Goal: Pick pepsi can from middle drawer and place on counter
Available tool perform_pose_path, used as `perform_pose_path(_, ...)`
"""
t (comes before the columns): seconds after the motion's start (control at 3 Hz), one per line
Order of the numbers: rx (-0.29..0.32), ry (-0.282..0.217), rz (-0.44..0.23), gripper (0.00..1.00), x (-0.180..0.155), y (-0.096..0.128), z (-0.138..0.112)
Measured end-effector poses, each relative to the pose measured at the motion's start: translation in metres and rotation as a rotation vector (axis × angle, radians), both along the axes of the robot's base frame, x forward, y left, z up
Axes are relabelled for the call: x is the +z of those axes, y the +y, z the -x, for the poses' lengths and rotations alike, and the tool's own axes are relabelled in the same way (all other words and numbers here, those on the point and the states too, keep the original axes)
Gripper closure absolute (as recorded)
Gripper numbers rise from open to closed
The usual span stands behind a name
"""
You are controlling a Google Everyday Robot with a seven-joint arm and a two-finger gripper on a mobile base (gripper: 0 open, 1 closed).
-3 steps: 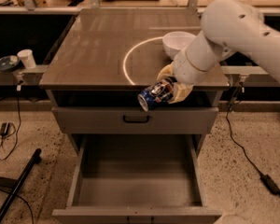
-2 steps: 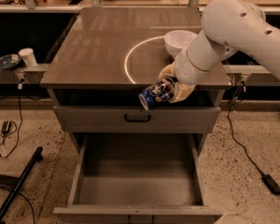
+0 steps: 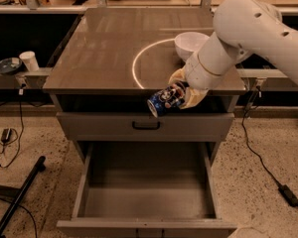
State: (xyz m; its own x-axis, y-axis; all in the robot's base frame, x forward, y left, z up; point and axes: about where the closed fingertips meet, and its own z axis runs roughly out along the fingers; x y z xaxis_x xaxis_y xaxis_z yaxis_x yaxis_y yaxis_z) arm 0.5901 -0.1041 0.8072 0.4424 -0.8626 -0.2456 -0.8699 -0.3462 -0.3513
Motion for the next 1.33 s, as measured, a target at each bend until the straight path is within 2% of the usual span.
perform_pose_path(0.33, 0.005, -0.013, 0.003, 1.00, 0.009, 0.003, -0.003)
perform_pose_path(1.33, 0.040, -0.128, -0.030, 1.00, 0.074, 0.010, -0.013)
